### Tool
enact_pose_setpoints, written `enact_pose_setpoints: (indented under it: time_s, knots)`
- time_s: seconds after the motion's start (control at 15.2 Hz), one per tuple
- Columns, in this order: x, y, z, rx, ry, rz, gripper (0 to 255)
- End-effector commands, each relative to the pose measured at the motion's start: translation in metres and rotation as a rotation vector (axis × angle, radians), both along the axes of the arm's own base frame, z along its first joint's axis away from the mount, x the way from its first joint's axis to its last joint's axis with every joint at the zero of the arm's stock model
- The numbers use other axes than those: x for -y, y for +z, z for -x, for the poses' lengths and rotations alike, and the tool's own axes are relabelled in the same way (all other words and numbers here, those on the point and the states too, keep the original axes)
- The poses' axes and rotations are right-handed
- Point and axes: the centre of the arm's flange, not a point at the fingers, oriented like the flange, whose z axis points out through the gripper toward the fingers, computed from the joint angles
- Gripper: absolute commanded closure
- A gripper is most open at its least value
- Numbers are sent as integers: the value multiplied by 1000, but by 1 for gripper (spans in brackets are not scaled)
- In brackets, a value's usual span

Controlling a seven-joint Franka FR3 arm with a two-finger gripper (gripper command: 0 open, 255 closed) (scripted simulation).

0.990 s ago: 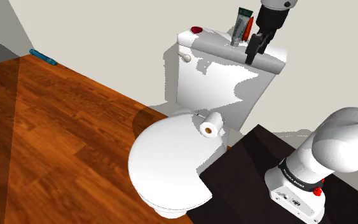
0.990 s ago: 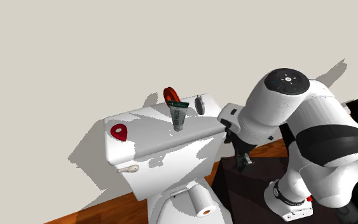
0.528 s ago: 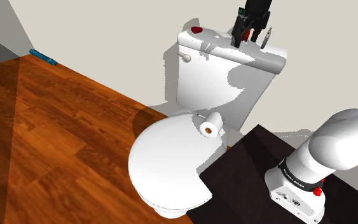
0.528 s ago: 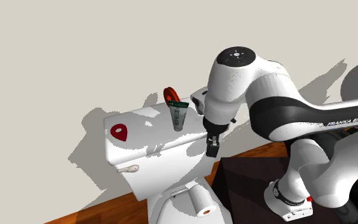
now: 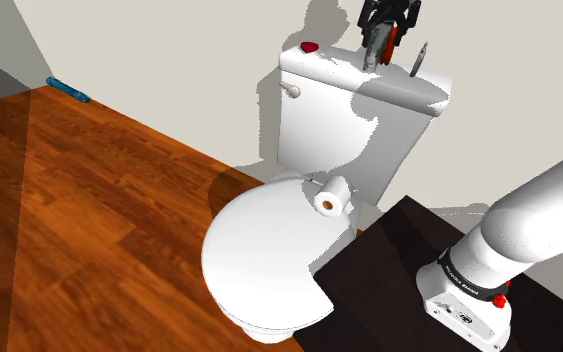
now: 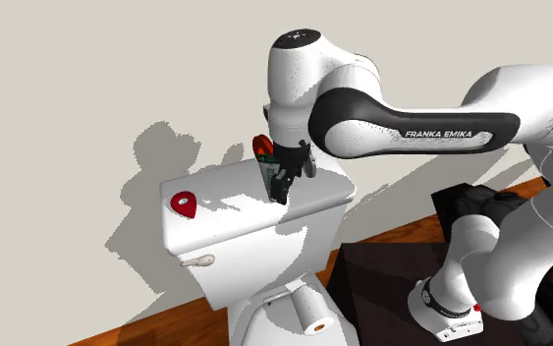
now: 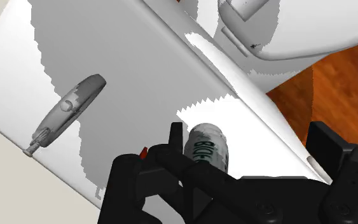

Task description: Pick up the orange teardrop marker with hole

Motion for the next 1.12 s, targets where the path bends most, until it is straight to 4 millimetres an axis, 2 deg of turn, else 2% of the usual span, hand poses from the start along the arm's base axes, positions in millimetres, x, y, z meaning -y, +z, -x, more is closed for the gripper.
enact_pose_setpoints:
  time_s: [0.0, 0.4, 0.73, 0.79, 1.06]
  knots:
    - [23, 6, -13, -1, -80, -16, 0]
    - [102, 20, -45, -1, -315, -62, 0]
    - [172, 28, -58, -1, -510, -101, 0]
    - [181, 29, -58, -1, -533, -106, 0]
    - [181, 8, -58, -1, -533, -106, 0]
